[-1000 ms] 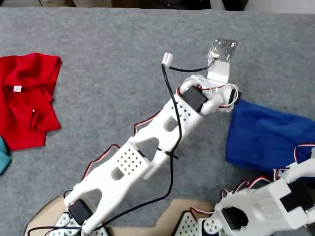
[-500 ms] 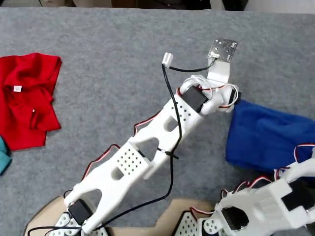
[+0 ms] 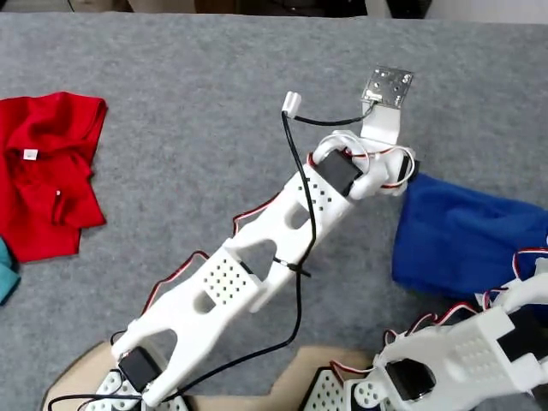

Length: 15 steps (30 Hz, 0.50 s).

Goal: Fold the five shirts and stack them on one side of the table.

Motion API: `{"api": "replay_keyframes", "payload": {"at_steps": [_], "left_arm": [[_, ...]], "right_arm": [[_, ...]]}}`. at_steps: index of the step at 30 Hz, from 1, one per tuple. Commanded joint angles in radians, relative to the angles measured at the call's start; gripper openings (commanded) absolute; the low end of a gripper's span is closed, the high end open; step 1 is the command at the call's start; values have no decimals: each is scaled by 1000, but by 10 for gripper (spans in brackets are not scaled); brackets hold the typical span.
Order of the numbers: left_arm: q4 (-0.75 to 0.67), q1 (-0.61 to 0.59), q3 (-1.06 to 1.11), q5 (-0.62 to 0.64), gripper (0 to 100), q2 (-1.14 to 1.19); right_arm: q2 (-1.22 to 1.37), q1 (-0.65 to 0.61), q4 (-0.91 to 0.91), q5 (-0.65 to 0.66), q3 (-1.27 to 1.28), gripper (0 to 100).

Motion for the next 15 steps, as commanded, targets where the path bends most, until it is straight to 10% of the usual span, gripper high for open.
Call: {"api": "replay_keyframes", "payload": {"at_steps": [1, 15], "left_arm": [[3, -9, -44, -6, 168, -74], [3, -8, -44, -6, 168, -74]], "right_arm": [[-4, -18, -11, 9, -4, 50], [-62, -70, 98, 8, -104, 10]]}}
